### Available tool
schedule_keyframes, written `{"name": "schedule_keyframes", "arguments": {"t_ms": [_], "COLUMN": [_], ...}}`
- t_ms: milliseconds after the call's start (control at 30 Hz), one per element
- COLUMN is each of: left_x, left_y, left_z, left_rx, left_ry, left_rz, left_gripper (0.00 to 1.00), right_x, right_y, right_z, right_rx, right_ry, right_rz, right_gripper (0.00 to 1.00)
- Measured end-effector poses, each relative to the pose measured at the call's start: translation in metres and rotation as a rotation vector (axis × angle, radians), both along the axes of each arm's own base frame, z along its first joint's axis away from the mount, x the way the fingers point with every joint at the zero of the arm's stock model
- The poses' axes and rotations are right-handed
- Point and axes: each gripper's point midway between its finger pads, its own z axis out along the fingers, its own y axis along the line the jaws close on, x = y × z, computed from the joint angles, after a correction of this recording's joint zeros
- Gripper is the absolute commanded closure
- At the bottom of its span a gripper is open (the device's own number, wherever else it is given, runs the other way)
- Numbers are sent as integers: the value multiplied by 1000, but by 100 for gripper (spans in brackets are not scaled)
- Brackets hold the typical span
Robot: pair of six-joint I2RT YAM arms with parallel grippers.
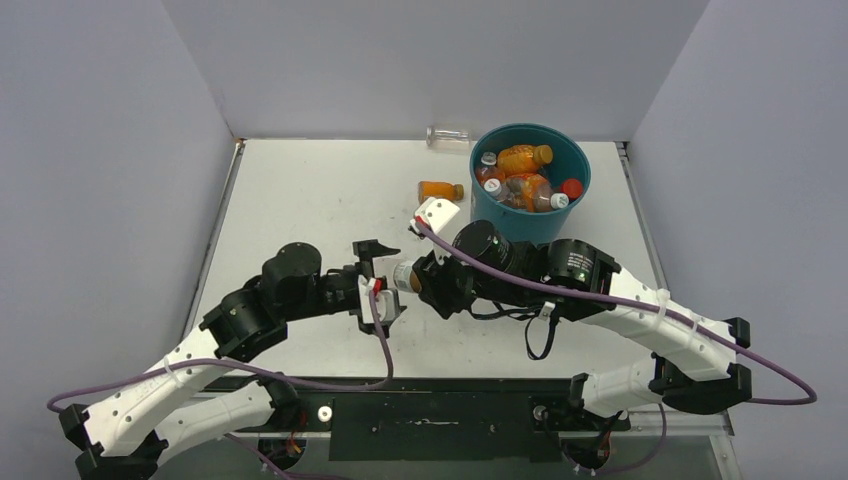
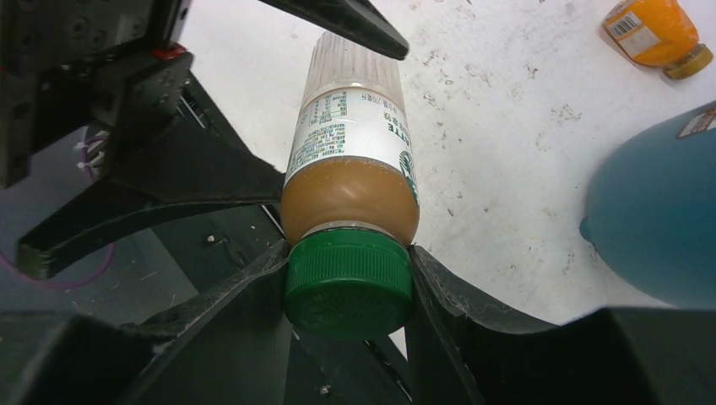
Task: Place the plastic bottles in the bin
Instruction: Pick up the plastic bottle from the corner of the board.
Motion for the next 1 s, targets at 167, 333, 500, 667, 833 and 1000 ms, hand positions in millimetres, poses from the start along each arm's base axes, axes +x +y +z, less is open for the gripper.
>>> {"name": "schedule_keyframes", "arguments": {"t_ms": [167, 333, 500, 667, 833, 1000], "left_x": [10, 18, 18, 18, 11, -2], "left_y": [-3, -2, -5, -7, -10, -13], "left_z": [-6, -18, -19, -19, -14, -5], "left_rx": [22, 53, 21, -16, -90, -247], "left_ry": [-82, -118, -137, -149, -120, -15], "left_rz": [40, 75, 74, 78, 60, 50], "left_gripper": [11, 31, 64, 77, 100, 100], "right_x": [-8, -14, -19, -19, -19, -16], "right_y": [8, 13, 17, 17, 23, 9], "right_z": [3, 5, 7, 7, 16, 28], "right_rx": [26, 46, 59, 55, 117, 273], "right_ry": [18, 32, 40, 34, 30, -54], "right_rz": [51, 88, 123, 130, 127, 88], "right_gripper": [95, 95, 95, 35, 7, 5]}}
